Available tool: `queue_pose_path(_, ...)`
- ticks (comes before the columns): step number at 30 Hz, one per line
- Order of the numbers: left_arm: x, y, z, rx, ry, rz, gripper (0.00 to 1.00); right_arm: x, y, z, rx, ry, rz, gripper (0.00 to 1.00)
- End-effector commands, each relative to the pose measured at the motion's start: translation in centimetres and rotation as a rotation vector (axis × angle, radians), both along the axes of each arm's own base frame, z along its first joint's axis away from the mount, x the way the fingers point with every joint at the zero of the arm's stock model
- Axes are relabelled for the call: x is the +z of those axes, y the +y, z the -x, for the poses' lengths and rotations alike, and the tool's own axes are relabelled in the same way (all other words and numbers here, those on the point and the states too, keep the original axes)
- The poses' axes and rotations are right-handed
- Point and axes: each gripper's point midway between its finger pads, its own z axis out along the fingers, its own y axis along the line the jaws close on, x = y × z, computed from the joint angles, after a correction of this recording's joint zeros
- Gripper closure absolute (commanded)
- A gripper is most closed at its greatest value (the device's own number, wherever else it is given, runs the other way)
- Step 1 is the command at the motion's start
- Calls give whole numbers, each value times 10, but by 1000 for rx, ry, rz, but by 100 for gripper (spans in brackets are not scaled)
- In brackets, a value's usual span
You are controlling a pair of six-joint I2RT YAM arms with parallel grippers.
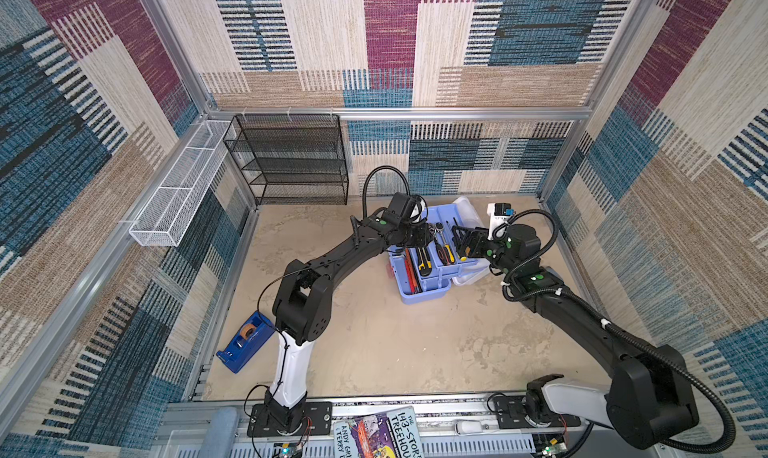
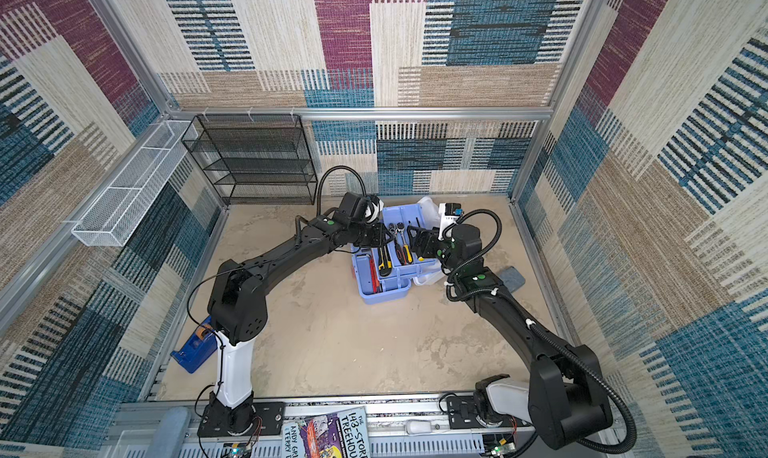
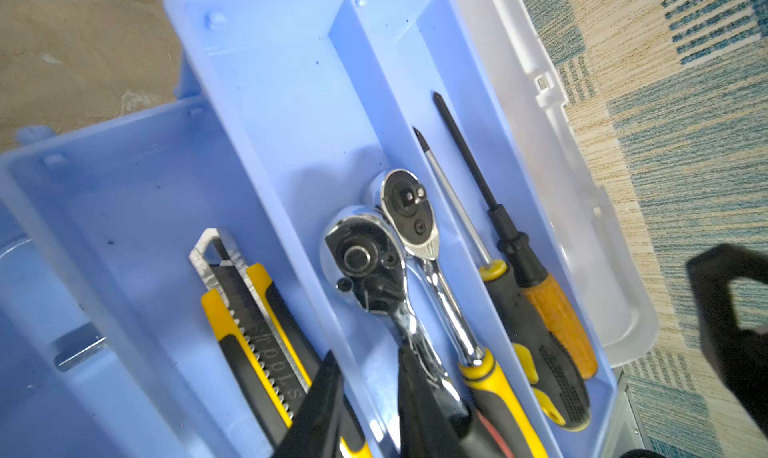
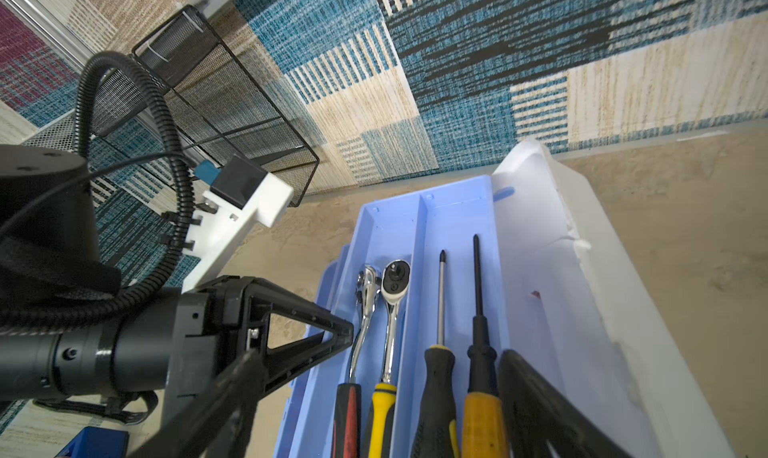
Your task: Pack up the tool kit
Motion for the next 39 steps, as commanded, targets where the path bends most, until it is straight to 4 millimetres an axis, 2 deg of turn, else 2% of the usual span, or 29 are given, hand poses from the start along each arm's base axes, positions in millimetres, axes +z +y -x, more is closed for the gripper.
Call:
queue_pose_path(1,-36,27,12,39,101,-133,74,8,-13,-1,-61,-25,56,7)
queue_pose_path(8,-37,31,12,49,104,-134,74,0,-45,-1,-201,-17,117,0)
queue_pose_path(13,-37,33,12,50,105,-136,74,2,-68,0,-203,-24,59,0)
queue_pose_path(17,-37,33,12,47,107,-135,74,-6,-80,3,-185,-11,46,0)
queue_pose_path(28,-38,34,15,46,114,-134,75,-34,-76,7,-99,46,-44,0)
queue_pose_path(36,-35,35,14,44,107,-132,75,-37,-61,12,-8,68,-163,0)
queue_pose_path(39,-32,36,14,45,100,-131,75,-32,-54,14,29,62,-200,0)
